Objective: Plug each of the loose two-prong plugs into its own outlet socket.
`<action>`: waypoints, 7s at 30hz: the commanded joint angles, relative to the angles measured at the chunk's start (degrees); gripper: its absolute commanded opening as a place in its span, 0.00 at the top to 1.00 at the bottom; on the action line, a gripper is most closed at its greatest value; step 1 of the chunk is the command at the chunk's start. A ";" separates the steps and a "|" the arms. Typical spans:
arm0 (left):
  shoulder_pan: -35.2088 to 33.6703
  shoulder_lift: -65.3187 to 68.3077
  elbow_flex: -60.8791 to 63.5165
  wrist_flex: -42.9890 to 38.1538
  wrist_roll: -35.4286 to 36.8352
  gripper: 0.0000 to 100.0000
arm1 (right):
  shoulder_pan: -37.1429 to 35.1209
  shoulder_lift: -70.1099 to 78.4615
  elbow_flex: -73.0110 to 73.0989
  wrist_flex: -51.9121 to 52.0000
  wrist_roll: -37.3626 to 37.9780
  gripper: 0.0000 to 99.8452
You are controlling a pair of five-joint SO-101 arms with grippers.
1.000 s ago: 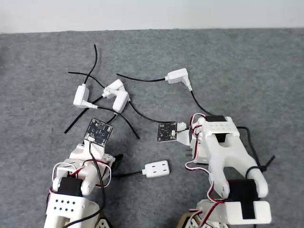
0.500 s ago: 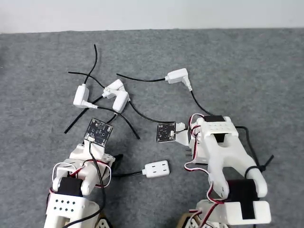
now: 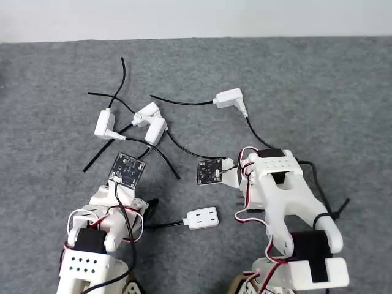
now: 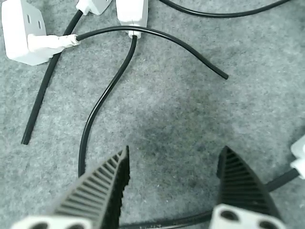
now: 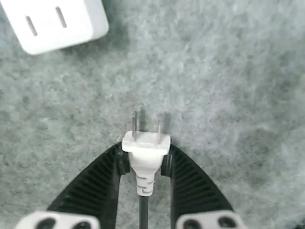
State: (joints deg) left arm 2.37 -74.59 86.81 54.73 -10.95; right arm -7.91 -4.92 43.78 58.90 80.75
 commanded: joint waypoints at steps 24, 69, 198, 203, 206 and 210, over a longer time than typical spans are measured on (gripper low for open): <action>29.54 -0.62 1.54 -23.82 33.23 0.72 | -6.73 -23.69 -5.45 15.60 -26.11 0.99; 29.63 -0.53 3.91 -26.11 33.32 0.72 | -18.86 -48.84 -12.48 31.87 -36.22 0.99; -8.79 -0.62 7.60 -22.15 25.85 0.72 | -18.33 -16.40 -30.33 36.97 -27.25 0.99; -8.79 -0.62 7.69 -22.15 25.85 0.72 | -20.35 -11.30 -30.51 37.49 -23.30 0.99; -8.79 -0.62 7.69 -22.15 25.85 0.72 | -23.60 -11.82 -28.75 37.14 -21.80 0.99; -8.79 -0.62 7.69 -22.15 25.85 0.72 | -27.12 -11.47 -25.05 33.98 -21.89 0.99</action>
State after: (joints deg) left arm -6.15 -74.68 94.90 32.75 15.34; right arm -32.97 -16.35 17.76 95.65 58.42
